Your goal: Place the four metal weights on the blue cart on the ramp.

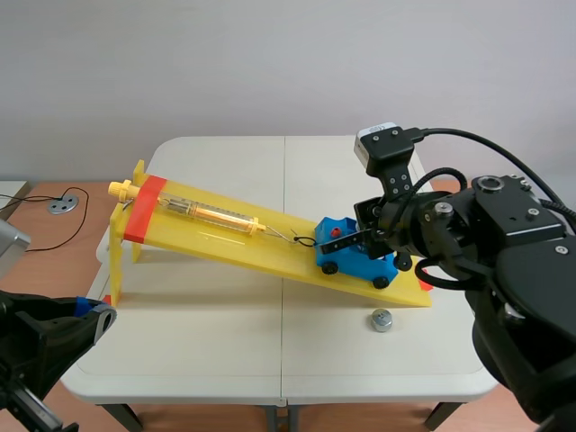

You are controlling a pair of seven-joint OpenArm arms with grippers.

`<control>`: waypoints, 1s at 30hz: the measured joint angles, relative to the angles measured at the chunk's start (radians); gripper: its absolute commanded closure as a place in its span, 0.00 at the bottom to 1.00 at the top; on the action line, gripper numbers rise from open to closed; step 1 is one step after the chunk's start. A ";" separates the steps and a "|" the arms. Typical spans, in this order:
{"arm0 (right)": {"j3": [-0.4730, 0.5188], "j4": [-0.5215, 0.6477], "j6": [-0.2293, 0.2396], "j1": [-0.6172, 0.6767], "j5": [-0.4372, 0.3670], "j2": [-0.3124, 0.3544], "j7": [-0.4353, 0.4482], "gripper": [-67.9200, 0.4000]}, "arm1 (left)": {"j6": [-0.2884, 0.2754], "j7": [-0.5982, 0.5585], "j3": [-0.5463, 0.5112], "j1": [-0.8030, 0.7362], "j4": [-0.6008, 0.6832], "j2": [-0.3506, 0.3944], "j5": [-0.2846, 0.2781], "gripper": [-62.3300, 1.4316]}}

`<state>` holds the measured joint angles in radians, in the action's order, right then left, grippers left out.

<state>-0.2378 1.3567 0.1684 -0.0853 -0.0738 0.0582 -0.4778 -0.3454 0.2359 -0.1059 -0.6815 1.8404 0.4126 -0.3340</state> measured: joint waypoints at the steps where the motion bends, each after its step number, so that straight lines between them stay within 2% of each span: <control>1: 0.000 -0.006 0.000 0.000 0.000 0.000 0.009 0.98 | 0.000 0.000 0.000 0.000 0.000 0.000 0.000 0.92; 3: 0.000 -0.012 0.000 0.000 0.000 0.000 0.021 0.94 | 0.000 0.000 0.000 0.000 0.000 0.000 0.000 0.92; 7: 0.000 -0.012 0.000 0.000 0.000 0.000 0.035 0.72 | 0.000 0.000 0.000 0.000 0.000 0.000 0.000 0.92; 16: 0.001 0.007 0.001 0.003 -0.019 0.004 0.016 0.65 | 0.000 0.000 0.000 0.000 0.000 0.000 0.000 0.92; 22: 0.034 0.206 0.030 0.072 -0.098 0.053 -0.032 0.60 | 0.000 0.000 0.000 0.000 0.000 0.000 0.000 0.92; 30: 0.182 0.477 0.111 0.257 -0.262 0.191 -0.114 0.60 | 0.000 0.000 0.000 0.000 0.000 0.000 0.000 0.92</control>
<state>-0.0559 1.8336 0.2798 0.1719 -0.3363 0.2493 -0.5915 -0.3454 0.2359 -0.1059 -0.6815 1.8404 0.4126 -0.3340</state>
